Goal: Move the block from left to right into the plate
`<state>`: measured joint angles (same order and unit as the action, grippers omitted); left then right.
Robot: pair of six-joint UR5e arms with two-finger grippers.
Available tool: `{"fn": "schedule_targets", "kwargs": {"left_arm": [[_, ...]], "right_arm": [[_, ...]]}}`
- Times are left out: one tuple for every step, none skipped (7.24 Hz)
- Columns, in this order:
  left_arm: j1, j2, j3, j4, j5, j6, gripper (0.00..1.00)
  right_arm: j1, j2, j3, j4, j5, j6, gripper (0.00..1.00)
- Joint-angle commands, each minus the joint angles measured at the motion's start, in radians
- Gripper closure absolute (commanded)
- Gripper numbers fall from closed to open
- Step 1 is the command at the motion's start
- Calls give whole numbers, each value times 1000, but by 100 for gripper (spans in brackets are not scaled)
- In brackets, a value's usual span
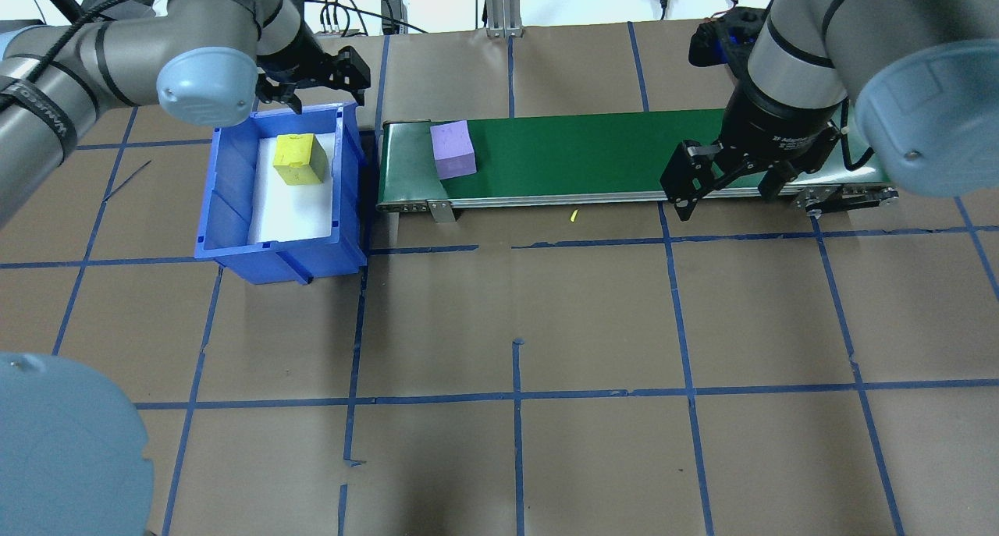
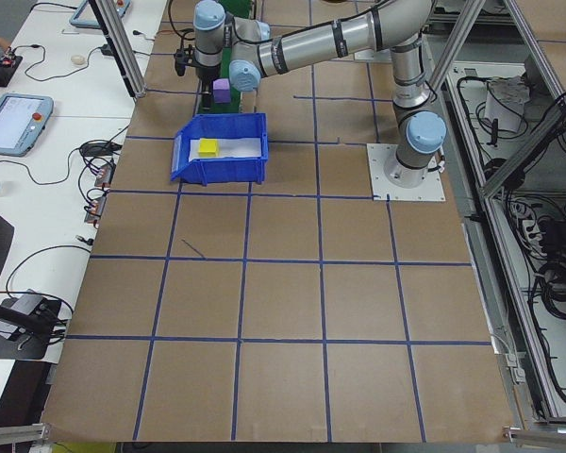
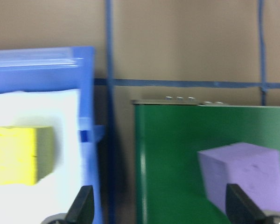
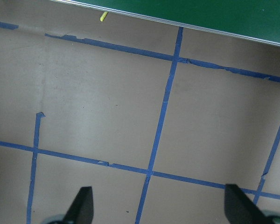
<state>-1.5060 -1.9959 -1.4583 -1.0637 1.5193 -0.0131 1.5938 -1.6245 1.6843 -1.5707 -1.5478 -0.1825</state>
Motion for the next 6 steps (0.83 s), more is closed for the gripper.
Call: {"fn": "schedule_targets", "kwargs": {"left_arm": [[55,-71,64,-27,24,95,0],[97,-117,65,-27,21,116,0],[107,-126,53,-24,33,189,0],[118,-126,20,-28,41,200,0],[119,-136,-6,-16,32,197,0],[119,-183,7,-13,18,197,0]], "right_arm": [[0,0,0,0,0,0,0],[0,0,0,0,0,0,0],[0,0,0,0,1,0,0],[0,0,0,0,0,0,0],[0,0,0,0,0,0,0],[0,0,0,0,0,0,0]]}}
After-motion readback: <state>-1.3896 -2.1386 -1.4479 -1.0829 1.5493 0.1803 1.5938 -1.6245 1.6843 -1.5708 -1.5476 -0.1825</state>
